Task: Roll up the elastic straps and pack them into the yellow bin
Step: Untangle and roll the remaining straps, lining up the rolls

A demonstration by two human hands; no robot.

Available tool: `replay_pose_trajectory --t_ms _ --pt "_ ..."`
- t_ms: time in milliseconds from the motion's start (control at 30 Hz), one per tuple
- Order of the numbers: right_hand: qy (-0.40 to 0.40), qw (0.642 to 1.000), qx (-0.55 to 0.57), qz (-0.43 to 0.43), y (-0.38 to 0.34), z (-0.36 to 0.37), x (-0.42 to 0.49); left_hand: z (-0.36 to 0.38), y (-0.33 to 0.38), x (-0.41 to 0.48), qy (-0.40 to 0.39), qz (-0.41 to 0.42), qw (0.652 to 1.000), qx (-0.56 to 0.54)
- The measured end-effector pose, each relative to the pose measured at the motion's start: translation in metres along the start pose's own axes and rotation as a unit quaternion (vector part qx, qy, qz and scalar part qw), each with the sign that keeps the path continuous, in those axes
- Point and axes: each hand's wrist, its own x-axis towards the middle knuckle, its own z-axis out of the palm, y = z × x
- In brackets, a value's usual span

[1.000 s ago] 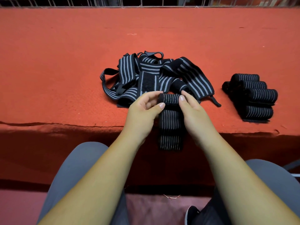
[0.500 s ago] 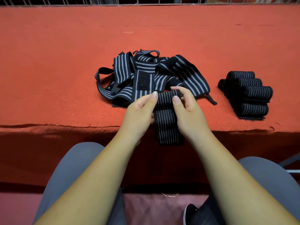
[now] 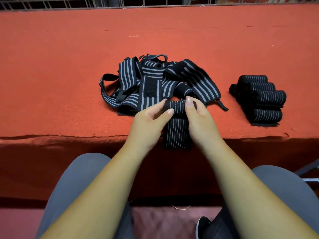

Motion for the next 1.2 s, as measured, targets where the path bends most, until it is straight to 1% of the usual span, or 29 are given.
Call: replay_pose_trajectory --t_ms 100,167,233,300,367,467,533,600,800,900,1000,1200 --pt "-0.003 1.0 -0.022 -0.022 0.003 -0.003 0.002 0.003 -0.001 -0.002 -0.032 -0.031 0.998 0.039" --pt "-0.014 0.999 -0.019 -0.024 0.006 -0.006 0.003 0.004 0.003 -0.005 -0.021 -0.01 0.998 0.051" --pt "-0.026 0.999 -0.018 -0.026 0.007 -0.007 0.003 0.002 -0.002 -0.003 0.004 0.019 0.999 0.04" --pt "-0.033 0.999 -0.013 -0.029 0.007 -0.007 0.003 -0.002 -0.007 0.001 0.0 0.006 1.0 -0.006" --pt "-0.042 0.999 0.0 -0.016 0.006 -0.007 0.003 -0.003 -0.007 0.002 -0.003 -0.01 0.999 -0.036" --pt "-0.051 0.999 -0.018 0.007 0.004 -0.006 0.003 -0.003 -0.009 0.002 -0.003 0.011 0.999 -0.045" --pt "-0.04 0.999 -0.023 0.013 0.002 -0.005 0.002 -0.002 -0.008 0.001 -0.015 0.018 0.999 -0.046" --pt "-0.021 1.0 -0.01 0.005 0.001 -0.005 0.002 -0.001 -0.006 0.001 -0.032 0.007 0.998 -0.054" --pt "-0.011 0.997 0.069 -0.016 -0.006 -0.01 -0.003 0.007 -0.001 -0.004 -0.017 -0.031 0.996 -0.085" --pt "-0.021 0.996 0.083 -0.017 -0.007 -0.014 -0.002 0.009 -0.004 -0.002 -0.021 -0.021 0.995 -0.094" --pt "-0.001 0.997 0.08 -0.018 -0.003 -0.02 0.004 0.01 -0.005 0.001 -0.028 -0.01 0.996 -0.087" --pt "0.044 0.994 0.092 -0.041 0.001 -0.036 0.01 0.03 0.0 0.008 -0.033 -0.065 0.99 -0.121"
